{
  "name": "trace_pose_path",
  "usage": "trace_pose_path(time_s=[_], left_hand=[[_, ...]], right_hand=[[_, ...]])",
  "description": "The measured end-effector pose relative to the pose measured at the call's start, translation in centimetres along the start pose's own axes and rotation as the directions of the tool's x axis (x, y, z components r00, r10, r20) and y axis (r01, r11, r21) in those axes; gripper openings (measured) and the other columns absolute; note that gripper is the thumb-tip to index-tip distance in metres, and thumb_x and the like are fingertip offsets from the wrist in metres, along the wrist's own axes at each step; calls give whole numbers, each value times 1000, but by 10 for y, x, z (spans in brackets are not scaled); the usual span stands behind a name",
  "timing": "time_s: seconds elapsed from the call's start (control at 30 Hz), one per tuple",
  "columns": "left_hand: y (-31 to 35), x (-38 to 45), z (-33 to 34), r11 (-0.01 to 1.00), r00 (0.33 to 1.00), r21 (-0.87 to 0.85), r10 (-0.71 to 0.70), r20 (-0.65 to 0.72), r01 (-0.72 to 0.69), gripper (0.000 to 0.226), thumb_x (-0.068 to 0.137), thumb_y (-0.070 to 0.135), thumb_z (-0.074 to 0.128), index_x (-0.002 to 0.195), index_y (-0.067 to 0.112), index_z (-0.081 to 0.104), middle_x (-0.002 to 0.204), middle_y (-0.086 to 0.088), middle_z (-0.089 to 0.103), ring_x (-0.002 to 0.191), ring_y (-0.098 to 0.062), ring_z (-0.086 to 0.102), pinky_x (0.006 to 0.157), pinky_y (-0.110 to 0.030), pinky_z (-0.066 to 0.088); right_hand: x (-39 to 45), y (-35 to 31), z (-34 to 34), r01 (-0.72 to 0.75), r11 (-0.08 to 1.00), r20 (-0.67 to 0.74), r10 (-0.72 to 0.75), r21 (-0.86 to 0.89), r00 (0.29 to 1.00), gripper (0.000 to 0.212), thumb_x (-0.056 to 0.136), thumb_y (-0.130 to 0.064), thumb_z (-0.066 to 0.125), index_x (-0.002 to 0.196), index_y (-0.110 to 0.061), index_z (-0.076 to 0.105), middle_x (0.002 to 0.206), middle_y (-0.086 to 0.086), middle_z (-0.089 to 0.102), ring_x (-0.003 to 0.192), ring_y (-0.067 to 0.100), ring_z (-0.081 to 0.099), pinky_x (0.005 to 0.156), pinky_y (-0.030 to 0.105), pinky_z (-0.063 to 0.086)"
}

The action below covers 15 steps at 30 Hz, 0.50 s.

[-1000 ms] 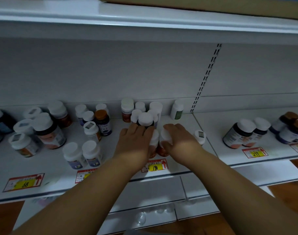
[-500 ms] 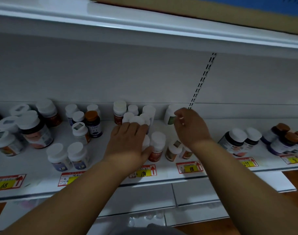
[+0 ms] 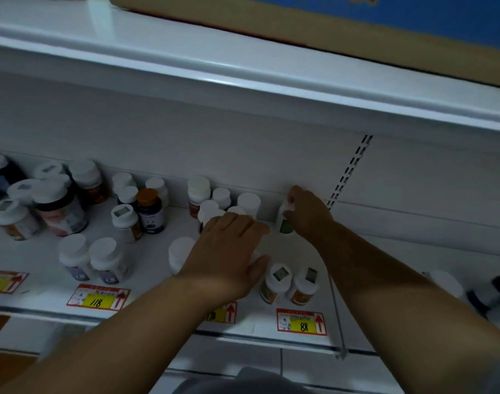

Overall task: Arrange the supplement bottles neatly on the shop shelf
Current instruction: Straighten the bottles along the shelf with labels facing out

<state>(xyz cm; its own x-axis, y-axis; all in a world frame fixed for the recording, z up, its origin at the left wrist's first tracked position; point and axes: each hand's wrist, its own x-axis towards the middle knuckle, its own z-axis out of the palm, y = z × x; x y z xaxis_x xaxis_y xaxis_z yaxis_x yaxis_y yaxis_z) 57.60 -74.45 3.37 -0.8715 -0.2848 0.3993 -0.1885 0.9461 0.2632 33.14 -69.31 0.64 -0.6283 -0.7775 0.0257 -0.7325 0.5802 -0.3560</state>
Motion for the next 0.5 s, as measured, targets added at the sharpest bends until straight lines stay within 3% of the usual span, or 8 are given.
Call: trace_pose_path(time_s=[0.17, 0.33, 0.43, 0.5], left_hand=[[5, 6, 5, 983, 991, -125, -137, 11, 137, 45, 90, 42, 58, 131, 23, 53, 121, -1, 55, 116, -26, 46, 102, -39, 34], [18, 9, 1, 909, 979, -373, -205, -6, 188, 58, 86, 51, 59, 136, 26, 45, 126, 8, 47, 119, -15, 42, 102, -32, 35], [35, 6, 1, 838, 986, -520, -148, 75, 165, 67, 77, 70, 49, 133, 35, 44, 120, 19, 44, 112, -2, 43, 91, -22, 36], [54, 3, 4, 786, 995, -614, -13, 95, 69, 56, 75, 72, 47, 122, 42, 48, 114, 20, 54, 101, 2, 51, 81, -19, 40]], right_hand=[[-28, 0, -7, 8, 968, -139, 28, 251, 990, 26, 91, -35, 61, 110, -19, 51, 104, 7, 57, 88, 22, 53, 71, 28, 37], [-99, -23, -45, 44, 760, -224, 135, 649, 965, 17, 84, -45, 64, 94, -33, 58, 84, -15, 60, 79, 8, 61, 75, 36, 56], [-146, -38, -67, 10, 720, -275, 252, 694, 928, 22, 75, -49, 68, 84, -31, 59, 81, -6, 61, 70, 4, 58, 63, 25, 52], [-179, -44, -76, -28, 677, -309, 371, 735, 876, 34, 69, -53, 72, 78, -25, 55, 70, -4, 56, 56, 3, 52, 50, 20, 44]])
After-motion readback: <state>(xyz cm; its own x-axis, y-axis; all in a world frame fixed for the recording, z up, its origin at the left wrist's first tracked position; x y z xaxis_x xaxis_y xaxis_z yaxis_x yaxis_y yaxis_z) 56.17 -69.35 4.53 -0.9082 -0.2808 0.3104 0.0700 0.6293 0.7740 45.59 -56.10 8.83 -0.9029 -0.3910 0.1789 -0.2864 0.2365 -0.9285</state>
